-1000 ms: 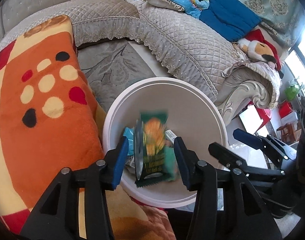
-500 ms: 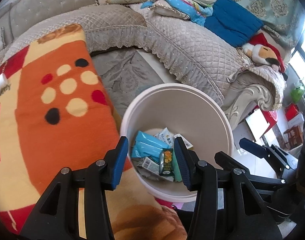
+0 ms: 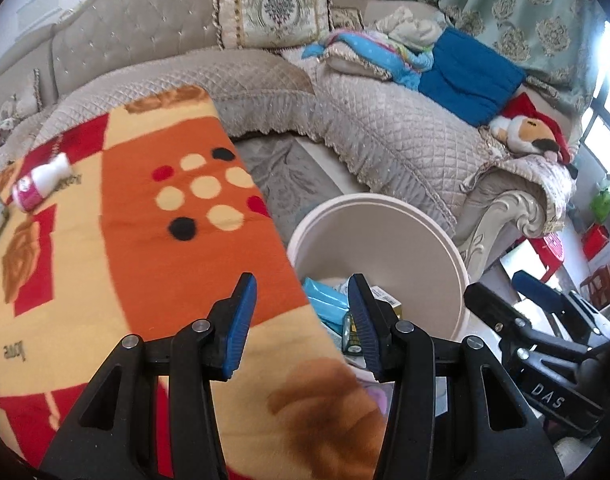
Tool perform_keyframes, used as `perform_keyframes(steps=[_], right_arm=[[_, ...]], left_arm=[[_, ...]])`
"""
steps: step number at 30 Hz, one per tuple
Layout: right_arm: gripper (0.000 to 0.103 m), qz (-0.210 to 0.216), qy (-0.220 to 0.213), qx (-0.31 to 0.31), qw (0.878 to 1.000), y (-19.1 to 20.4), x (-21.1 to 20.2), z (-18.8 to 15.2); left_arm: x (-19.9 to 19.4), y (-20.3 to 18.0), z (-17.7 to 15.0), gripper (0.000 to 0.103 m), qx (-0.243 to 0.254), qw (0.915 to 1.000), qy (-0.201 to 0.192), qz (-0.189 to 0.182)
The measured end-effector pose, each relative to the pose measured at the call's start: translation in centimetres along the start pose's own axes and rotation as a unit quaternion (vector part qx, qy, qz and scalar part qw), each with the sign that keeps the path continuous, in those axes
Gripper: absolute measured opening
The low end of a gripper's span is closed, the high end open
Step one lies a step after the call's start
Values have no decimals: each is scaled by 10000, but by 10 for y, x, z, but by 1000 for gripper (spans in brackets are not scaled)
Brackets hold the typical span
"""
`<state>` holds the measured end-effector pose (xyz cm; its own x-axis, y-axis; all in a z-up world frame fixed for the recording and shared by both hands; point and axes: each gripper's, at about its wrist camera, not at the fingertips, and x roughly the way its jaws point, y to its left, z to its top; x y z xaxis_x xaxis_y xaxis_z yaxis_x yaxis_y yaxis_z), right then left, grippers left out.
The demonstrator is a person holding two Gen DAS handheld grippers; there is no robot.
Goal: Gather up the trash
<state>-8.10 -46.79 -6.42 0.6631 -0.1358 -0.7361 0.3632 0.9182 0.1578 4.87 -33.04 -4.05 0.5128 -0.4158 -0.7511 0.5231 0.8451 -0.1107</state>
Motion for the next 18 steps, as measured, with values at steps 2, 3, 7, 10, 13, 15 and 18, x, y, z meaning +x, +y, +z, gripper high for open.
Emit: perform_keyframes(steps=[2, 3, 7, 10, 13, 15, 18], right_arm=[[76, 49, -90, 6, 9999, 5, -9, 0], [76, 73, -157, 17, 9998, 7, -15, -1], [76, -22, -403, -36, 9992, 19, -36, -6], [77, -73, -595, -27, 9982, 26, -50, -11], [82, -146, -807, -10, 9966, 31, -63, -15], [82, -193, -928, -6, 9955, 35, -71, -19], [83, -197, -1008, 1, 9947, 38, -79, -22]], left_arm=[[-14, 3, -4, 46, -16, 9998, -204, 72], [-21, 6, -7, 46, -29, 9995, -306, 88], [-46, 13, -16, 47, 6, 9980, -620, 151], [-63, 16, -24, 62, 54, 9960, -879, 148], [-78, 20, -31, 62, 40, 9938, -1102, 130], [-86, 24, -35, 63, 31, 9929, -1183, 123], [-97, 28, -41, 63, 19, 9912, -1318, 120]])
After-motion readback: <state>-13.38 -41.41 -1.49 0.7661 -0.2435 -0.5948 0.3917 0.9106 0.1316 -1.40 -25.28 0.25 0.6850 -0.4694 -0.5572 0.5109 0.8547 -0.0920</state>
